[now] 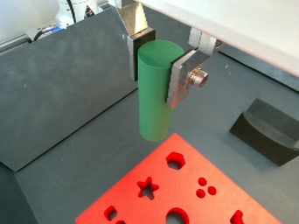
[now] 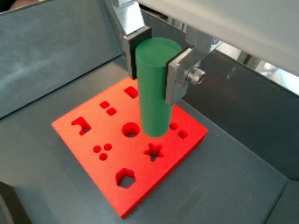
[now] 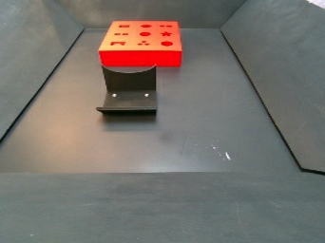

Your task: Insert the round object.

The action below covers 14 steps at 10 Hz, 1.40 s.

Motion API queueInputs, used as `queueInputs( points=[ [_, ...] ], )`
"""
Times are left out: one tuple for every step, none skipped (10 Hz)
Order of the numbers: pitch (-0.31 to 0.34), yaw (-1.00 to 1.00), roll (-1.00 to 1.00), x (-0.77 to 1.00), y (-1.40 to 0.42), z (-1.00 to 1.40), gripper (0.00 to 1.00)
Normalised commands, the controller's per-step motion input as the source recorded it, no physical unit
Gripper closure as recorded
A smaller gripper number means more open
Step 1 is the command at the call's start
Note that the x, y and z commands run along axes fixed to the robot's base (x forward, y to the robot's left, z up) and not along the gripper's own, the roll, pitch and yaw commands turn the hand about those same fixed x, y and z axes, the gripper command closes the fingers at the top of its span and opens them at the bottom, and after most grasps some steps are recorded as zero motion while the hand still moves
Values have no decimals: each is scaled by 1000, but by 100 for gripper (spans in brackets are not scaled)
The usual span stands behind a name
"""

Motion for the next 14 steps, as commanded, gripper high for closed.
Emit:
queueInputs(
  points=[
    [-131,23,-63,403,0,-206,100],
    [-214,14,-103,609,-86,-89,100],
    [-339,0,-133,620,-123,-157,100],
    [-291,29,-107,791,-126,-477,100],
    [-244,34,-103,817,-74,-563,100],
    [-211,60,-3,817,-14,-386,100],
    [-186,69,0,831,0,-311,100],
    [-94,100,163,800,-34,-189,100],
    [-1,180,370,671,-126,-174,100],
    [0,200,424,629,-154,-154,100],
    [0,171,424,651,-206,-197,100],
    [141,0,333,943,-254,-491,100],
    [237,0,213,889,-249,-560,100],
    [273,0,196,851,-260,-526,100]
  ],
)
